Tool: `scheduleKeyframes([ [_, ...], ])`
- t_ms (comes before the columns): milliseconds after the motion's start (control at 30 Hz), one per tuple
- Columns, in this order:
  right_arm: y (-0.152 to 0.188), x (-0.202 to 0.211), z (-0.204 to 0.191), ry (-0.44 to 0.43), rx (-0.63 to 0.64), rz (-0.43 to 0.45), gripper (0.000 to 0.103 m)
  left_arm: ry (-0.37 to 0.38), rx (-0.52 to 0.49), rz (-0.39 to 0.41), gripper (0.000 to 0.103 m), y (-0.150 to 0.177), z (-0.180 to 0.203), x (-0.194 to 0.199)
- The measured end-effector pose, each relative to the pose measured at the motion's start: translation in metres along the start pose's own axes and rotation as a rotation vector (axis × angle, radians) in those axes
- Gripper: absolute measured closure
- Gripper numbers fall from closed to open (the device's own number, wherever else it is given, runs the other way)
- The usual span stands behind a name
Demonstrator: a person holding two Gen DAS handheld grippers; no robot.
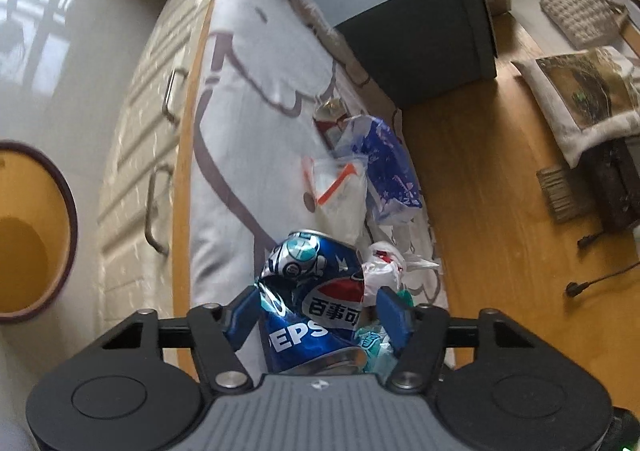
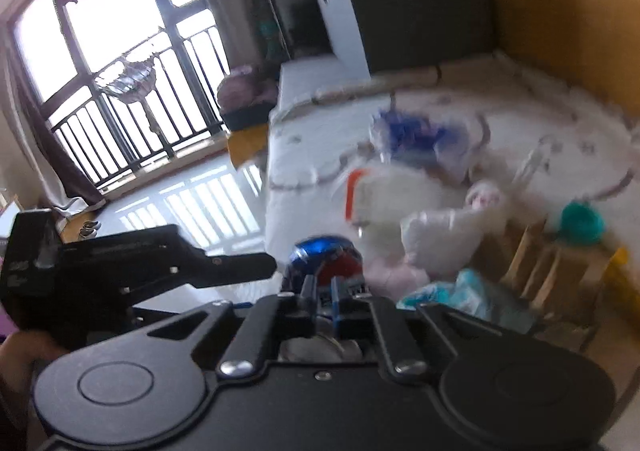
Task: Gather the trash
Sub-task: 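Grasp the blue Pepsi can with the left tool while the right tool grasps the light-blue snack bag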
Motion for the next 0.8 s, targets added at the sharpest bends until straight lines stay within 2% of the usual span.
scheduleKeyframes([
  [200, 0.016, -0.020, 0.020, 0.026, -0.053, -0.056, 0.101, -0.027, -0.013, -0.033, 0.040, -0.003, -0.005, -0.019],
  [433, 0.024, -0.018, 0.031, 0.029, -0.042, -0.055, 0.103, -0.041, -0.103, -0.093, 0.045, 0.002, 0.005, -0.039],
  [533, 0.026, -0.019, 0.034, 0.041, -0.021, -0.062, 0.103, -0.038, -0.139, -0.155, 0.052, 0.009, 0.014, -0.047],
  [633, 0.032, -0.016, 0.036, 0.026, -0.024, -0.052, 0.102, -0.044, -0.181, -0.223, 0.054, 0.020, 0.022, -0.058],
  [800, 0.035, 0.003, 0.034, 0.026, -0.010, -0.032, 0.102, -0.074, -0.203, -0.210, 0.057, 0.022, 0.026, -0.062],
])
Point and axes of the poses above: each gripper's, at about its wrist camera, not at the fingertips, and x roughly against the way its jaws point, z to its right, y to its underside, the point moved 6 cm from there along -x, roughly the way its jaws point, and after that the axes turned 2 degrees about -y, right-handed, at the moved point
